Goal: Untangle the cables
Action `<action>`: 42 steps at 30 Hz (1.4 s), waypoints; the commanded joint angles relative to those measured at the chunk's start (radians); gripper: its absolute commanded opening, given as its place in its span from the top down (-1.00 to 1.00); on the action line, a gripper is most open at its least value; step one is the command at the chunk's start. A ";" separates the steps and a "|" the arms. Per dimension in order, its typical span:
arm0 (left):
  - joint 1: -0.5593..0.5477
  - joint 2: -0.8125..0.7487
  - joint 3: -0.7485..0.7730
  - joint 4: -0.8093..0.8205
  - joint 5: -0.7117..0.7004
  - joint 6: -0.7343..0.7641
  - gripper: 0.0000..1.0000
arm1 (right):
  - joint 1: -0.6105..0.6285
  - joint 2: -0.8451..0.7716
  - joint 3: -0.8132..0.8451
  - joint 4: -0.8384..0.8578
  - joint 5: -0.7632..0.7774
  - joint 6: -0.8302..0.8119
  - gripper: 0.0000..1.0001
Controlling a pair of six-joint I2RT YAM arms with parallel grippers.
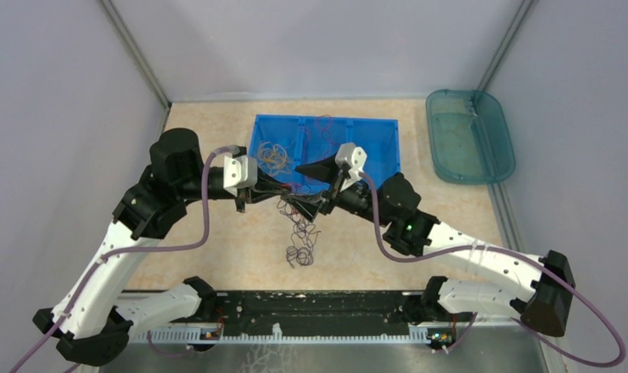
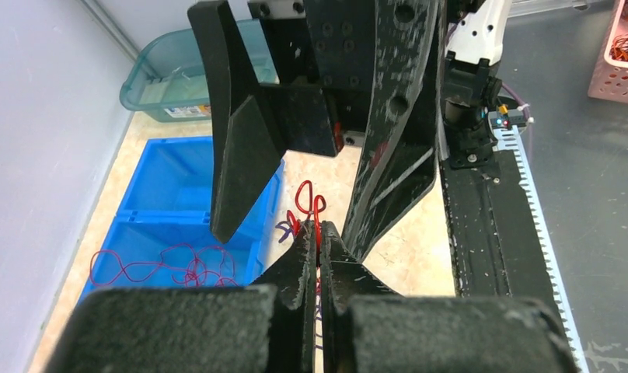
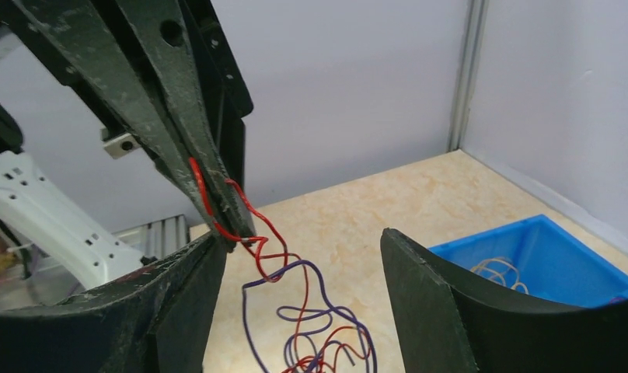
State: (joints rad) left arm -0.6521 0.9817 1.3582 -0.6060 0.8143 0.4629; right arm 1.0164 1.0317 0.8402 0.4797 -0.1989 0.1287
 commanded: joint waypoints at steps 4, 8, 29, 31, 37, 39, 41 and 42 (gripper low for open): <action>-0.005 0.032 0.079 -0.036 0.086 -0.053 1.00 | 0.020 0.081 -0.014 0.099 0.121 -0.120 -0.45; -0.005 0.053 0.129 -0.051 0.127 -0.084 1.00 | 0.019 0.121 -0.045 0.162 0.212 -0.103 -0.26; -0.004 0.031 0.238 -0.078 0.008 0.031 1.00 | -0.027 -0.077 -0.427 0.268 0.296 0.136 0.70; -0.005 0.032 0.249 -0.071 -0.008 0.052 1.00 | -0.027 -0.079 -0.448 0.264 0.287 0.154 0.78; -0.005 0.028 0.277 -0.002 -0.105 0.132 1.00 | -0.027 -0.072 -0.522 0.263 0.306 0.205 1.00; -0.004 0.026 0.279 0.030 -0.153 0.176 1.00 | -0.027 -0.060 -0.548 0.254 0.321 0.220 1.00; -0.005 0.027 0.282 0.062 -0.201 0.222 1.00 | -0.027 -0.045 -0.578 0.248 0.343 0.235 1.00; -0.004 0.026 0.284 0.069 -0.214 0.246 1.00 | -0.027 -0.035 -0.592 0.243 0.361 0.245 1.00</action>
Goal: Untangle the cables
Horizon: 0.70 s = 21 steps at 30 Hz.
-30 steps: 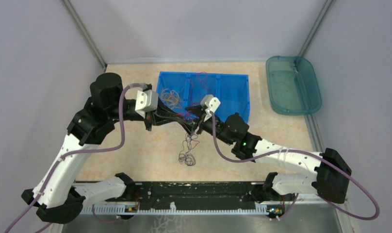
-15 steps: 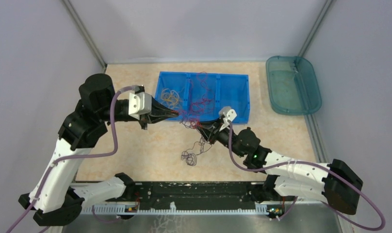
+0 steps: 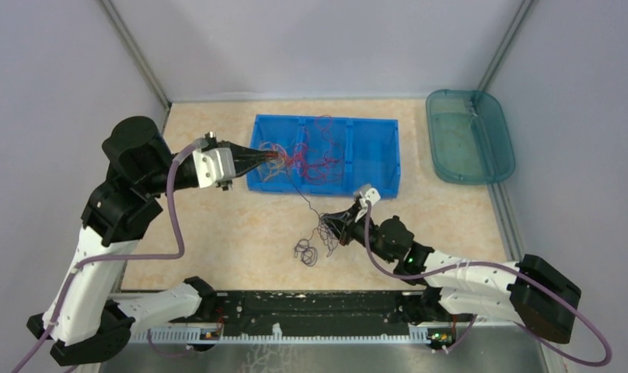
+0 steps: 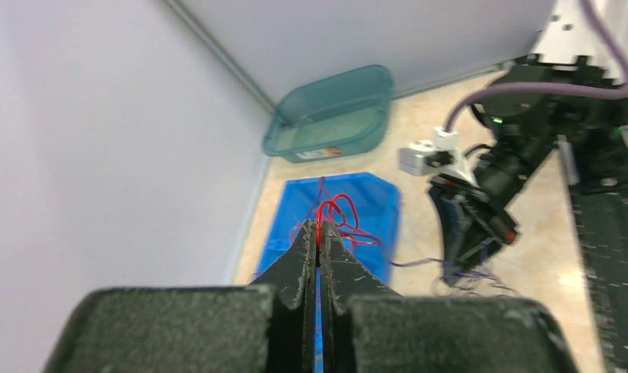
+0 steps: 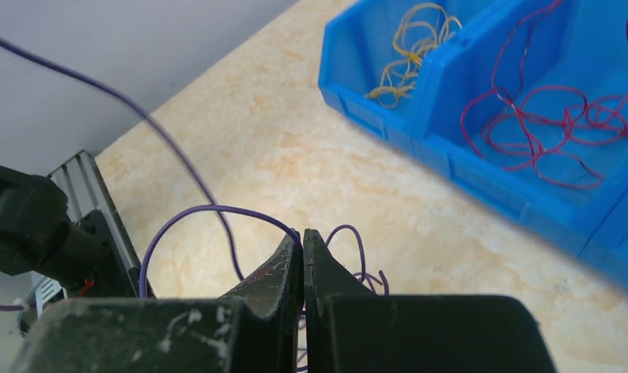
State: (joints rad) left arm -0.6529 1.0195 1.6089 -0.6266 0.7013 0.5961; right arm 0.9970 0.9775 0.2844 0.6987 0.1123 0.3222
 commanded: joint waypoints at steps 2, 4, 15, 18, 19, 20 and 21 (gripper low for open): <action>-0.004 -0.011 0.037 0.115 -0.134 0.141 1.00 | -0.008 0.041 -0.058 0.000 0.084 0.061 1.00; -0.004 -0.010 0.031 0.172 -0.204 0.156 1.00 | -0.007 0.070 -0.081 -0.006 0.095 0.063 1.00; -0.004 -0.011 -0.014 0.458 -0.479 0.267 1.00 | -0.007 0.191 -0.131 -0.039 0.195 0.082 1.00; -0.004 0.003 -0.027 0.570 -0.600 0.321 1.00 | -0.007 0.198 -0.124 -0.077 0.235 0.087 1.00; -0.004 0.006 -0.034 0.622 -0.637 0.340 1.00 | -0.007 0.199 -0.128 -0.073 0.239 0.087 1.00; -0.004 0.010 -0.037 0.667 -0.654 0.355 1.00 | -0.006 0.203 -0.134 -0.069 0.243 0.087 1.00; -0.004 0.012 -0.032 0.692 -0.658 0.360 1.00 | -0.007 0.206 -0.140 -0.060 0.246 0.089 1.00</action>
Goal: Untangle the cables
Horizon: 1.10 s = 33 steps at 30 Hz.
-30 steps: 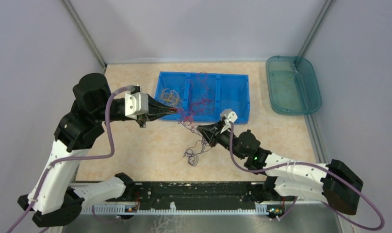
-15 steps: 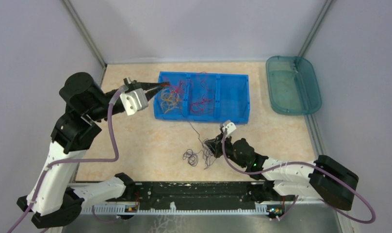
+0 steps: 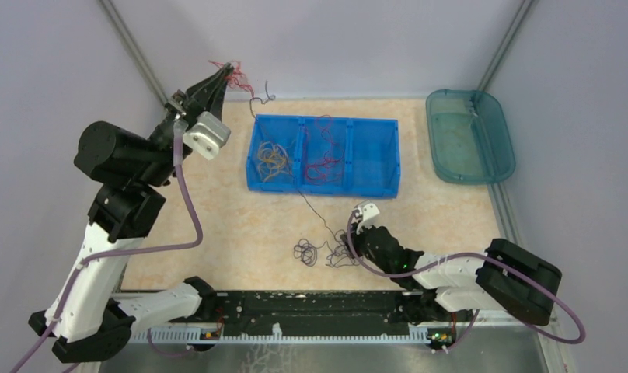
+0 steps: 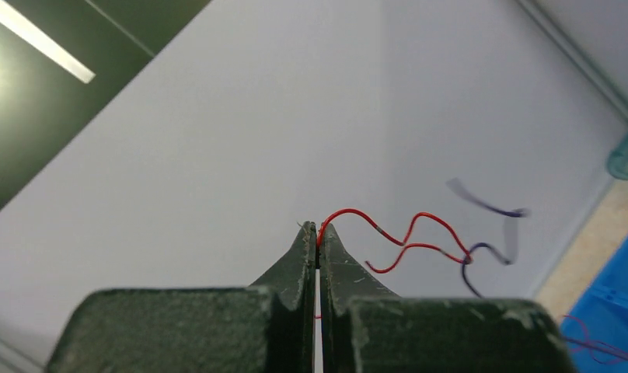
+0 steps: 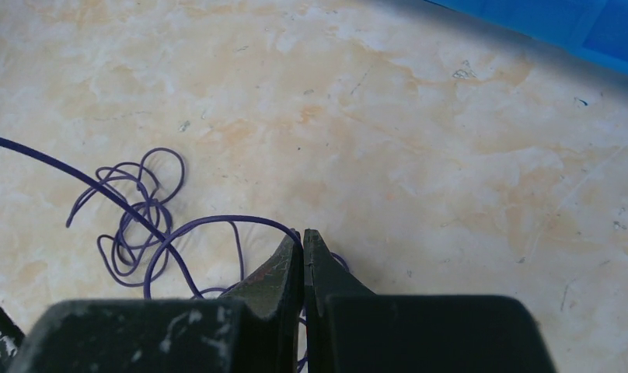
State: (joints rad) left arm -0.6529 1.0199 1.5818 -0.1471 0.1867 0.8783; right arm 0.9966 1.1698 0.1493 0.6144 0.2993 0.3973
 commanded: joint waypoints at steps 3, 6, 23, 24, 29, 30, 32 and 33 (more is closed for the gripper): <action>-0.004 0.021 0.023 0.188 -0.109 0.072 1.00 | -0.006 0.021 -0.010 0.028 0.068 0.015 1.00; -0.004 0.038 0.024 0.278 -0.178 0.085 1.00 | -0.006 0.017 -0.003 -0.009 0.098 0.014 1.00; -0.003 0.194 0.298 0.488 -0.331 0.082 1.00 | -0.007 0.000 -0.076 0.016 0.147 0.054 1.00; -0.002 0.198 0.339 0.361 -0.291 0.022 1.00 | -0.007 -0.011 -0.074 0.026 0.134 0.050 1.00; -0.002 0.145 0.247 -0.071 0.105 -0.252 1.00 | -0.009 -0.074 -0.028 0.046 0.083 0.006 1.00; -0.002 0.137 0.224 -0.127 0.192 -0.313 0.98 | -0.009 -0.088 -0.016 0.048 0.067 0.002 1.00; -0.002 0.138 0.183 -0.226 0.346 -0.396 0.93 | -0.015 -0.138 0.002 0.054 0.030 0.002 1.00; -0.003 0.142 0.157 -0.251 0.404 -0.438 0.93 | -0.017 -0.164 0.011 0.055 0.015 0.002 1.00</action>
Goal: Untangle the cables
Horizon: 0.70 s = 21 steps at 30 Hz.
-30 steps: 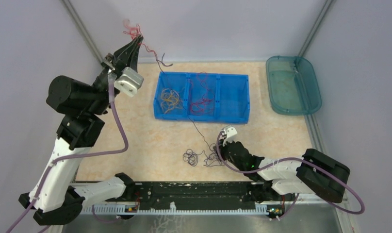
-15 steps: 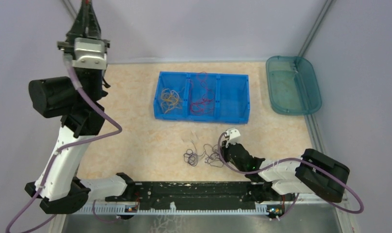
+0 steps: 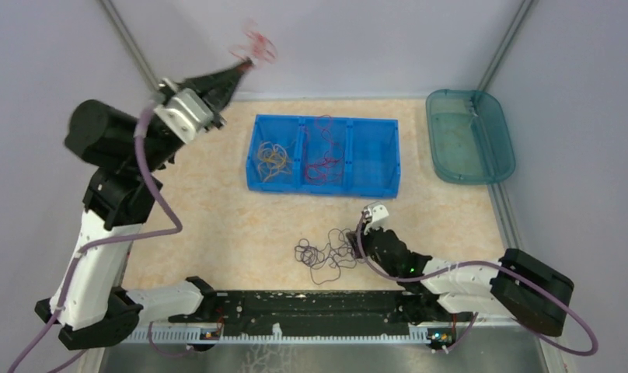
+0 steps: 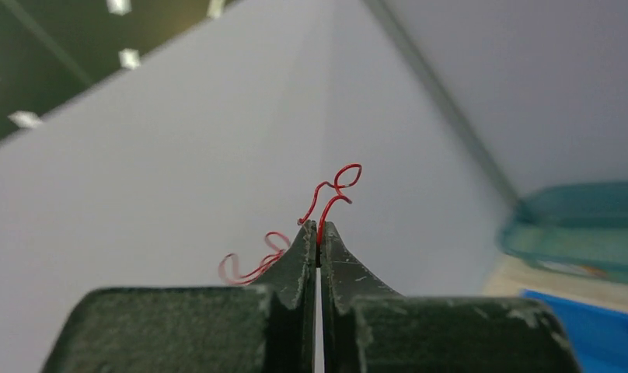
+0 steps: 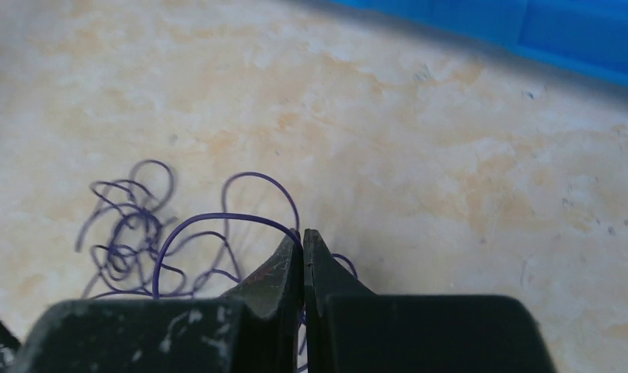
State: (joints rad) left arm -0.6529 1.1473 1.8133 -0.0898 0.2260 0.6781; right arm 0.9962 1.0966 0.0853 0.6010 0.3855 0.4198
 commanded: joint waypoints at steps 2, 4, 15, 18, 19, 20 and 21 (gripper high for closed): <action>-0.003 0.018 -0.139 -0.314 0.425 -0.309 0.93 | -0.022 -0.142 0.088 0.075 -0.094 -0.020 0.95; -0.004 0.023 -0.201 -0.310 0.461 -0.343 0.93 | -0.028 -0.192 0.096 0.088 -0.118 -0.021 0.90; -0.004 0.152 -0.343 -0.300 0.570 -0.294 0.99 | -0.038 -0.329 0.152 0.040 -0.141 -0.025 0.71; -0.004 0.205 -0.348 -0.276 0.584 -0.289 1.00 | -0.038 -0.338 0.147 0.021 -0.133 -0.027 0.70; -0.003 0.222 -0.350 -0.268 0.581 -0.275 1.00 | -0.038 -0.342 0.143 0.015 -0.130 -0.026 0.70; -0.002 0.241 -0.350 -0.256 0.573 -0.263 1.00 | -0.038 -0.346 0.138 0.010 -0.125 -0.024 0.69; -0.002 0.269 -0.350 -0.245 0.561 -0.255 1.00 | -0.038 -0.352 0.133 0.003 -0.120 -0.019 0.69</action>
State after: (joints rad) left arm -0.6529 1.3525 1.4723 -0.3923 0.7612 0.3901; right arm 0.9653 0.7712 0.1905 0.6064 0.2592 0.4038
